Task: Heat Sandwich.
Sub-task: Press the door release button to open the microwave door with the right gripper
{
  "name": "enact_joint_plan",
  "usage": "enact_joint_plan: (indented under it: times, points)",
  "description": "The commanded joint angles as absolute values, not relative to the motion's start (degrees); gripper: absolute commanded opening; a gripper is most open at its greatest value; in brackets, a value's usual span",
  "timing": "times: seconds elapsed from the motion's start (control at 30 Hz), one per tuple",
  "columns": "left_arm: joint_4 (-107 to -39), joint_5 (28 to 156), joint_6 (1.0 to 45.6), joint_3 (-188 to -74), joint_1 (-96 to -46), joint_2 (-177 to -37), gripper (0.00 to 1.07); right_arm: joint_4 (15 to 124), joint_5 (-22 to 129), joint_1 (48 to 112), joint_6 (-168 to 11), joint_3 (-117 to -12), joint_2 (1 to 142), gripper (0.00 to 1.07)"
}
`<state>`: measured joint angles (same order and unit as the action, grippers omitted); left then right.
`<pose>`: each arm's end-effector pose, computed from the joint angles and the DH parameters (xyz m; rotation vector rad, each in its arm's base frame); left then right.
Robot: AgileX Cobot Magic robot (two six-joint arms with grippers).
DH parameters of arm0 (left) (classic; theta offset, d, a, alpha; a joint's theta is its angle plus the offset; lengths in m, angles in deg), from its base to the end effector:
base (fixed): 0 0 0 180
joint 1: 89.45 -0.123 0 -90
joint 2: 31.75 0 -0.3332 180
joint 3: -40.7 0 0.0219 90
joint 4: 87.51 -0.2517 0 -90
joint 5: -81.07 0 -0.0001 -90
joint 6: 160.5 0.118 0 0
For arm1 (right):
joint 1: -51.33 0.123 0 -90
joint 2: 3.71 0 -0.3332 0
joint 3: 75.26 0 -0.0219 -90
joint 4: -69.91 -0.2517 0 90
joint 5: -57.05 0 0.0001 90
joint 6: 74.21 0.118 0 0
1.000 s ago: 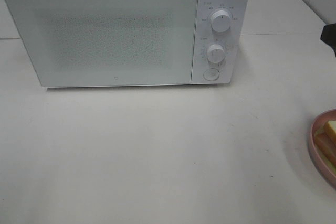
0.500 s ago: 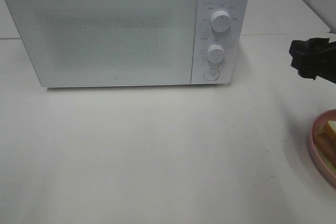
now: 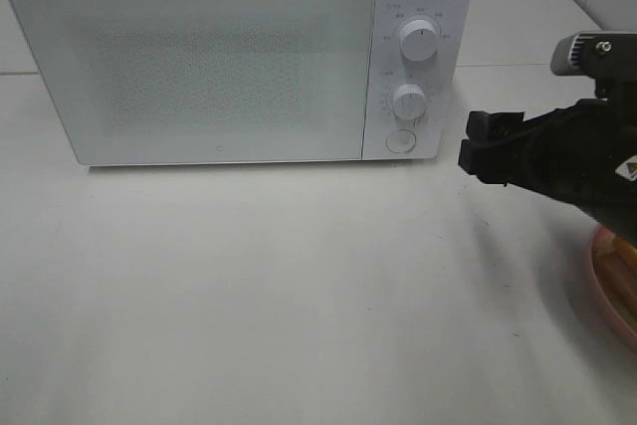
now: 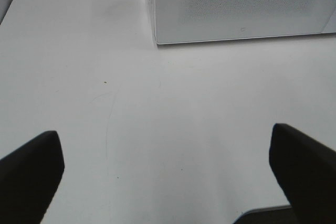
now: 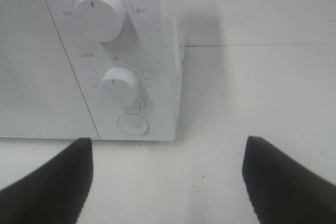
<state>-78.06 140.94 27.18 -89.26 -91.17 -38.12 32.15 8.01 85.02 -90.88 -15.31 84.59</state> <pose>-0.0281 -0.0176 0.2663 0.1109 2.0168 -0.0930 0.2314 0.0888 0.2247 -0.0394 1.8172 0.0983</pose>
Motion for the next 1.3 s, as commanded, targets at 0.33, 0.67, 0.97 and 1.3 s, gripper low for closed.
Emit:
enact_joint_plan:
  times: [0.33,0.67,0.97,1.3]
  points:
    - [-77.7,140.5,26.9,-89.1,-91.3,-37.0,1.0,22.4,-0.5,95.9,-91.7,-17.1,93.1,0.76]
    - [-77.7,140.5,26.9,-89.1,-91.3,-37.0,1.0,17.4,-3.1,100.2,-90.8,-19.5,98.5,0.76]
    - [-77.7,140.5,26.9,-89.1,-91.3,-37.0,1.0,17.4,-2.4,100.2,-76.6,-19.5,98.5,0.76]
    - [-77.7,140.5,26.9,-89.1,-91.3,-37.0,1.0,18.1,-2.0,100.2,-41.8,-19.5,98.5,0.75]
